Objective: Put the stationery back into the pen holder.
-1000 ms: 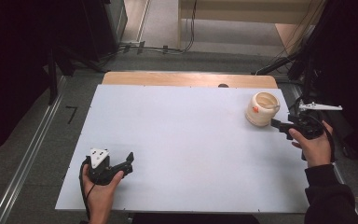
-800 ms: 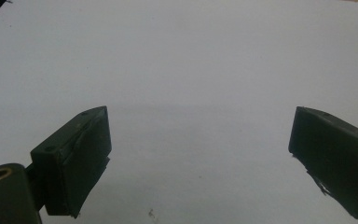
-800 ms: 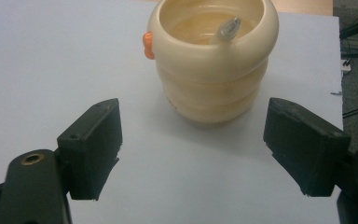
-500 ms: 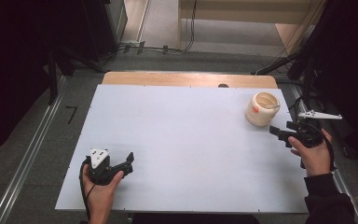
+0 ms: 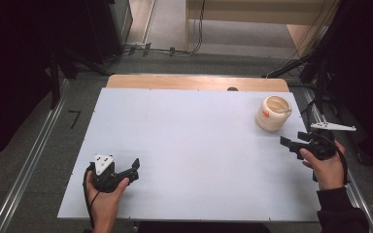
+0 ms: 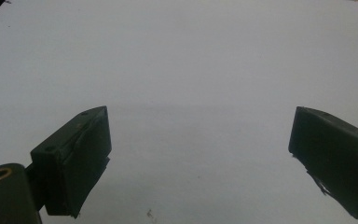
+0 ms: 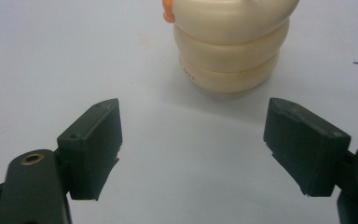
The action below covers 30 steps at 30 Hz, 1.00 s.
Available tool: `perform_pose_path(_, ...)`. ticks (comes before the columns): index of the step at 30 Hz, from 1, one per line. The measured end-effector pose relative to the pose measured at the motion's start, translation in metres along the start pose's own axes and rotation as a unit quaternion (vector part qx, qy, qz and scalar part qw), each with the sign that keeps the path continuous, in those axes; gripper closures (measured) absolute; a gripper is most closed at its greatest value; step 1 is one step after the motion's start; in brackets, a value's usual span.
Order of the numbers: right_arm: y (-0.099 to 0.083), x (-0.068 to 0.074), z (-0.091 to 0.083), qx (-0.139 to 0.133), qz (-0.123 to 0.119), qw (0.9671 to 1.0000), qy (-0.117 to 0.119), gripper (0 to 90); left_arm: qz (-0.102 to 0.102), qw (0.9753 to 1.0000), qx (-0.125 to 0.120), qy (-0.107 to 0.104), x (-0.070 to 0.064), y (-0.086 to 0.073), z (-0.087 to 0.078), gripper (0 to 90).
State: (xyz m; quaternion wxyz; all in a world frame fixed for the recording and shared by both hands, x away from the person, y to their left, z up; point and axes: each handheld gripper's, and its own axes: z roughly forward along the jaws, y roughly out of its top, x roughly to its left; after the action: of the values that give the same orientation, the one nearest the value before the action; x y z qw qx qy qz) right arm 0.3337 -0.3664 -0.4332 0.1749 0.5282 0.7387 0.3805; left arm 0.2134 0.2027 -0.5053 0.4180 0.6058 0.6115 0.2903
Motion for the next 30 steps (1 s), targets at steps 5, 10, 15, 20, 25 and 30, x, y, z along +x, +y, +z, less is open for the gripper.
perform_pose_path(5, -0.005, 0.003, -0.003, 0.001, 0.001, 1.0, -0.004, 18.1, 0.0, 1.0, 0.0, -0.001, 0.0, 0.0, 0.0, 5.9)
perform_pose_path(10, -0.011, 0.007, -0.007, 0.0, 0.003, 1.0, 0.003, 18.1, 0.0, 1.0, 0.001, -0.001, 0.0, 0.0, 0.0, 5.9)
perform_pose_path(15, -0.015, 0.01, -0.011, -0.001, 0.0, 1.0, 0.004, 18.0, 0.0, 1.0, 0.0, -0.001, -0.001, 0.0, 0.0, 5.9)
perform_pose_path(20, -0.018, 0.012, -0.014, -0.002, 0.0, 1.0, 0.007, 18.1, 0.001, 1.0, -0.001, -0.002, -0.001, 0.0, 0.0, 5.9)
perform_pose_path(25, -0.024, 0.01, -0.015, 0.003, 0.0, 1.0, 0.005, 18.1, 0.001, 1.0, 0.0, -0.001, 0.0, 0.0, -0.002, 5.9)
perform_pose_path(30, -0.028, 0.007, -0.016, 0.006, 0.007, 1.0, 0.001, 18.1, -0.001, 1.0, -0.002, -0.003, 0.001, 0.0, -0.002, 5.9)
